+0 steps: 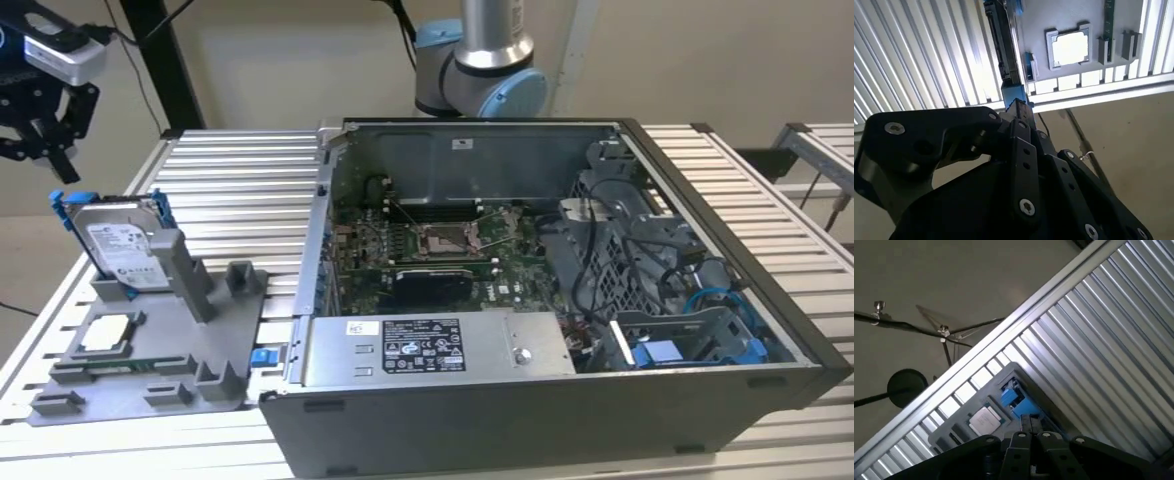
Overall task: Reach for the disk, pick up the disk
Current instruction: 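Pick up the disk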
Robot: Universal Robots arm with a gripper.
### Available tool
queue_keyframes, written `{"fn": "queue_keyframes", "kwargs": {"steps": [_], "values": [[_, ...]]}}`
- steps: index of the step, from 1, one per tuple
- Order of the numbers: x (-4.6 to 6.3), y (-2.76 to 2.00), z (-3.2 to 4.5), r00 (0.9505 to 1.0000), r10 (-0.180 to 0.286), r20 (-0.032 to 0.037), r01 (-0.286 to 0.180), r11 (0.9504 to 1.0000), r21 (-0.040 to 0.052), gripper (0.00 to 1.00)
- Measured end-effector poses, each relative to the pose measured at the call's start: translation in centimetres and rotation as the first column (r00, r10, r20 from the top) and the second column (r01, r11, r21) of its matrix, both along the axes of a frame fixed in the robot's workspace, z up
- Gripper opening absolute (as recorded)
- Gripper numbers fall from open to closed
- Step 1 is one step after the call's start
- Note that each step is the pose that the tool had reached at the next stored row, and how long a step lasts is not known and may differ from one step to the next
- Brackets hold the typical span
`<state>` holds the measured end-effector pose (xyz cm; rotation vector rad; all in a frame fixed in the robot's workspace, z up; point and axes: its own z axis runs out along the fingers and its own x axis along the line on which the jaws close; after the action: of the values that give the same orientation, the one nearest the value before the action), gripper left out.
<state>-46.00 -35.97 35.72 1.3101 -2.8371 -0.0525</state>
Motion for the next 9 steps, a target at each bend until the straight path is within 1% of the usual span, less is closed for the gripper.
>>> {"fn": "queue_keyframes", "kwargs": {"steps": [3, 5, 7, 9], "values": [[0.0, 0.0, 0.0, 0.9985, 0.054, 0.0, -0.054, 0.9985, 0.0, 0.0], [0.0, 0.0, 0.0, 0.9959, 0.09, 0.0001, -0.09, 0.9959, 0.0, 0.0], [0.0, 0.0, 0.0, 0.9919, 0.127, 0.0, -0.127, 0.9919, 0.0, 0.0], [0.0, 0.0, 0.0, 0.9866, 0.163, 0.0, -0.163, 0.9866, 0.0, 0.0]]}}
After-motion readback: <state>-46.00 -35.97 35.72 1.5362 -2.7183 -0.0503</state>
